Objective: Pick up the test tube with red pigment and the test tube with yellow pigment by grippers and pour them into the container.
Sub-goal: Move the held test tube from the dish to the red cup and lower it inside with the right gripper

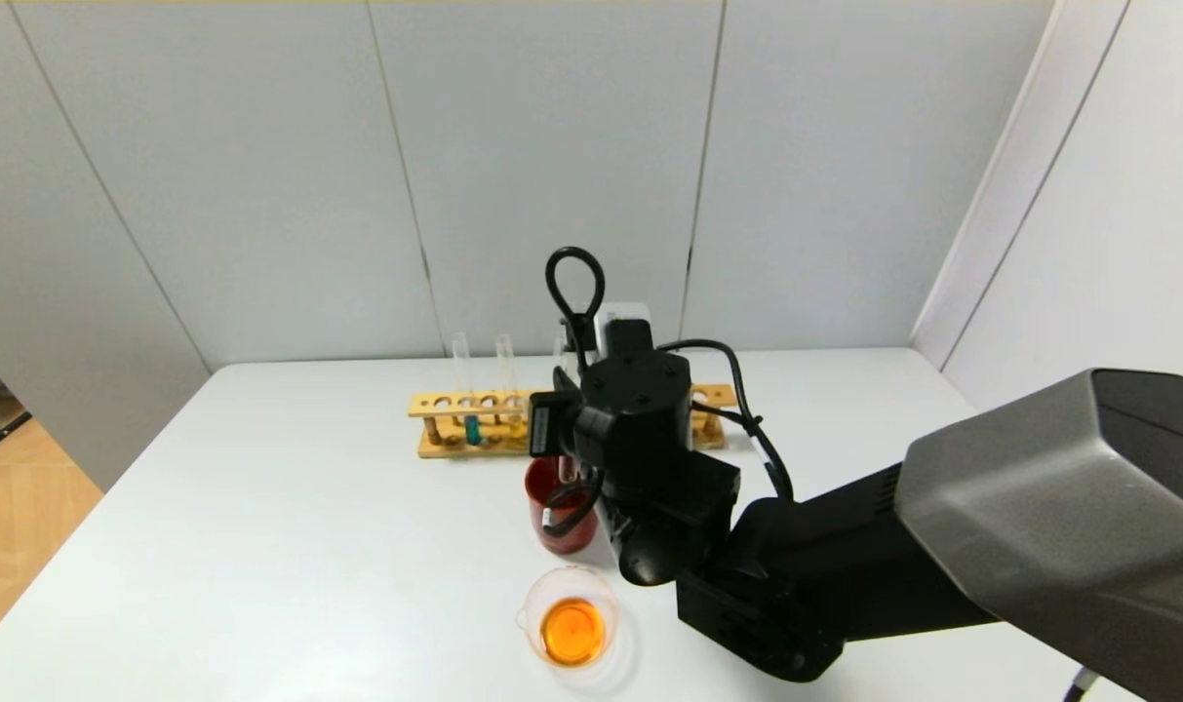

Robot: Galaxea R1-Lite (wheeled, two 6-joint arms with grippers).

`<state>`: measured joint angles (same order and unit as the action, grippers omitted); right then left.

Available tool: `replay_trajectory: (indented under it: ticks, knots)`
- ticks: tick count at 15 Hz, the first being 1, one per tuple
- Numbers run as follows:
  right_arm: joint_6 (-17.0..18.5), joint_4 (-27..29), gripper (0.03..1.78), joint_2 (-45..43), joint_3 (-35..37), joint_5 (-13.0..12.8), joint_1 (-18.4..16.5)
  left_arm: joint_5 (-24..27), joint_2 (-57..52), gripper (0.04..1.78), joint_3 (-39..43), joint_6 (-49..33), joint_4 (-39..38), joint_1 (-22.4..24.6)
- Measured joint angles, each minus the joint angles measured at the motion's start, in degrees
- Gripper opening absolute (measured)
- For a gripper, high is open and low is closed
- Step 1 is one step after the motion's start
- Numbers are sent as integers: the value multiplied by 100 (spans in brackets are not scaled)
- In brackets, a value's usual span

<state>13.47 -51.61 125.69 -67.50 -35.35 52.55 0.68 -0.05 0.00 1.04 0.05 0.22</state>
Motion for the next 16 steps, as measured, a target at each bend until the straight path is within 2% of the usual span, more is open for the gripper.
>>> replay_trajectory:
  ticks: [3, 9, 16]
  knots:
    - [-127, 60, 28, 378, -133, 71, -79, 0, 0, 175, 0, 1, 2, 2]
    - [-560, 68, 28, 778, -234, 549, -154, 0, 0, 175, 0, 0, 2, 2]
    - [-1146, 49, 28, 887, -238, 779, -79, 0, 0, 175, 0, 0, 0, 2]
